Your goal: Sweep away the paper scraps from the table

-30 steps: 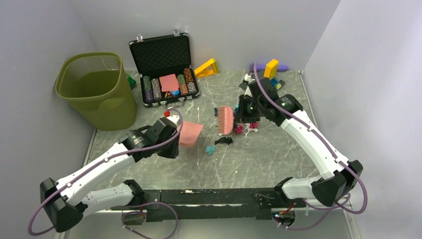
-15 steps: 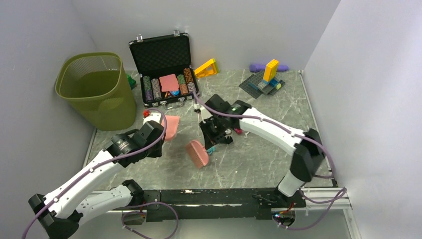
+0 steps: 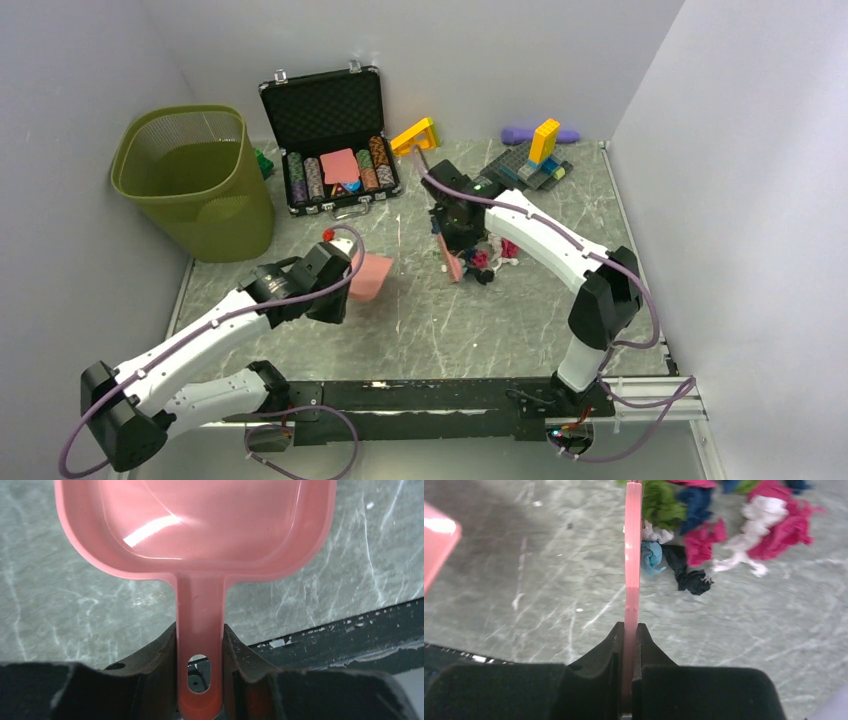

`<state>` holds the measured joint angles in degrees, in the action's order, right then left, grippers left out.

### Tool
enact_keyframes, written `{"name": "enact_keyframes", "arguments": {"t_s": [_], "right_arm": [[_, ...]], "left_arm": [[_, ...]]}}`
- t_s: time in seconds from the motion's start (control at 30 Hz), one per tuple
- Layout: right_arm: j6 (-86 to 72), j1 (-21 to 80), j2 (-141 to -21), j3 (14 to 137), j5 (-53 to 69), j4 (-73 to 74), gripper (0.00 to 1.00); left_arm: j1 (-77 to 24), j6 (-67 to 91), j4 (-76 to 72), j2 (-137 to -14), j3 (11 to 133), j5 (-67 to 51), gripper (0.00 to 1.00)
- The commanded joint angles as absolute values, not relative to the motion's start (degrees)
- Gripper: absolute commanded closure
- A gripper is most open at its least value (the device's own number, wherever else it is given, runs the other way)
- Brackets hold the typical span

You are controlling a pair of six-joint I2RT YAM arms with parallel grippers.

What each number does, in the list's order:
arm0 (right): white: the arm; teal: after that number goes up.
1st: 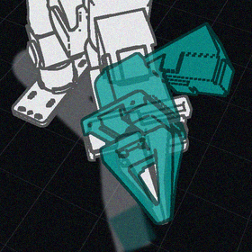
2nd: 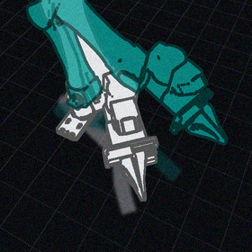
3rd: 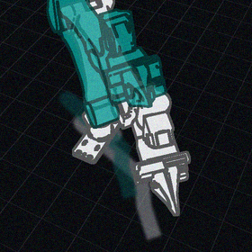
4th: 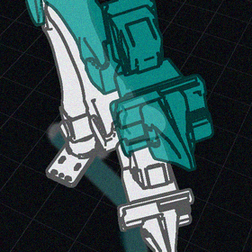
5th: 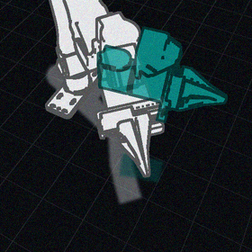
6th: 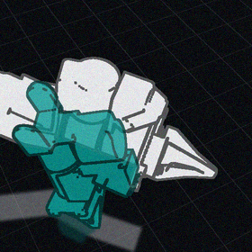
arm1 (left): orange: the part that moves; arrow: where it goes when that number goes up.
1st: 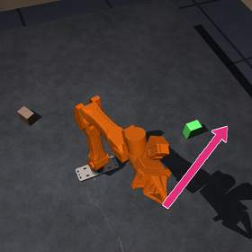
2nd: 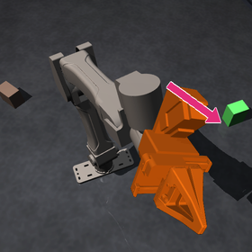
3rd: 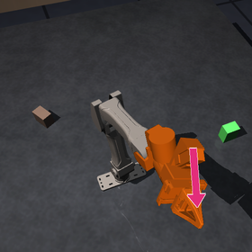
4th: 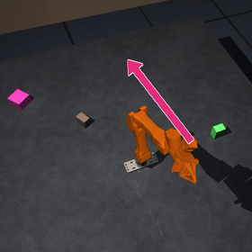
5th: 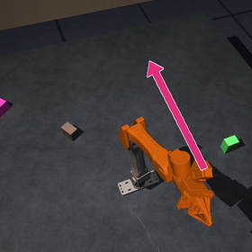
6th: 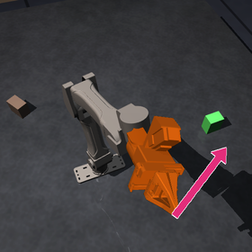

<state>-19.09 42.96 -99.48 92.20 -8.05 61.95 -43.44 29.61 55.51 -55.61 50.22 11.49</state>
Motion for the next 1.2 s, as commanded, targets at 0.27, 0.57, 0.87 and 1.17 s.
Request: {"name": "enact_keyframes", "arguments": {"t_s": [0.27, 0.57, 0.87, 1.17], "right_arm": [[-19.06, 29.97, -82.35, 90.37, 1.35, 52.97, 1.00], [-12.33, 27.78, -84.38, 92.69, -22.28, 57.43, 1.00], [-10.26, 27.71, -103.08, 99.27, -42.61, 70.09, 1.00], [-2.49, 30.03, -115.60, 103.94, -26.21, 68.11, 1.00]], "left_arm": [[-55.26, 27.94, 43.78, -68.06, 48.29, 4.70, 1.00], [-62.39, 25.48, 41.67, -76.99, 50.89, 5.86, 1.00], [-62.38, 19.07, 40.58, -82.70, 55.51, 2.78, 1.00], [-59.37, 17.15, 42.09, -89.64, 59.67, -2.00, 1.00]]}}
